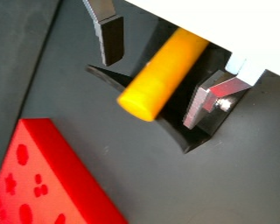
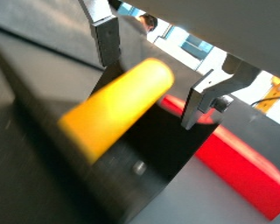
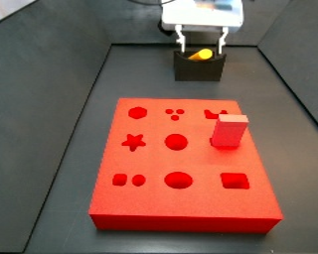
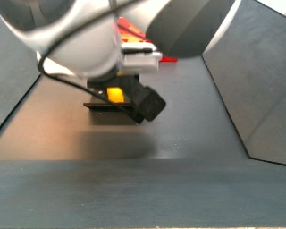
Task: Pick up the oval object. Move up. Place the oval object on the fixture. Regrasp the oval object. Move to above the board. Insert the oval object.
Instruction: Regrasp the oval object.
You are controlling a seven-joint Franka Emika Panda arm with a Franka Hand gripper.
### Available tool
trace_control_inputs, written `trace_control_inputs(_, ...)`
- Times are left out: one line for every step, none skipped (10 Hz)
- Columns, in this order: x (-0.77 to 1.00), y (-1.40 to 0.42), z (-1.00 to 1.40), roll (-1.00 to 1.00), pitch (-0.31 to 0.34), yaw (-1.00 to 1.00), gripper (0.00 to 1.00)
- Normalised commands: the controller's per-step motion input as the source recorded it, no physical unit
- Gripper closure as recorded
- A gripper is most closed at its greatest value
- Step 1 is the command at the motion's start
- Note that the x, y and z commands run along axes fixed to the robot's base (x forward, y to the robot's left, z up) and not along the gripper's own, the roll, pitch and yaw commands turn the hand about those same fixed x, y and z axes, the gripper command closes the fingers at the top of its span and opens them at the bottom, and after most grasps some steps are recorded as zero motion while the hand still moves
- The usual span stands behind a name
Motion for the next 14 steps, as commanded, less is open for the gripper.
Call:
trace_control_inputs(-0.02,0.0,1.0,0.0,-0.001,0.02,0.0)
trace_control_inputs(-0.03,0.0,1.0,0.02,0.018,0.03,0.0)
trace_control_inputs(-0.03,0.0,0.92,0.04,0.032,0.03,0.0)
trace_control_inputs(-0.04,0.0,0.75,0.04,0.052,0.03,0.0)
trace_control_inputs(-0.03,0.0,0.52,0.05,0.074,0.02,0.0)
trace_control_inputs(-0.03,0.0,0.35,0.05,0.087,0.01,0.0)
trace_control_inputs(-0.11,-0.81,1.0,1.0,0.077,0.02,0.0)
trace_control_inputs(-0.12,-0.86,0.99,1.0,0.076,0.01,0.0)
trace_control_inputs(-0.12,-0.72,0.81,1.0,0.062,0.01,0.0)
trace_control_inputs(-0.12,-0.57,0.62,1.0,0.054,0.01,0.0)
trace_control_inputs(-0.09,-0.36,0.35,1.0,0.048,0.01,0.0)
trace_control_inputs(-0.07,-0.24,0.2,1.0,0.047,0.01,0.0)
trace_control_inputs(-0.04,-0.05,0.01,1.0,0.045,0.01,0.0)
trace_control_inputs(-0.02,0.01,-0.02,1.0,0.045,0.01,0.0)
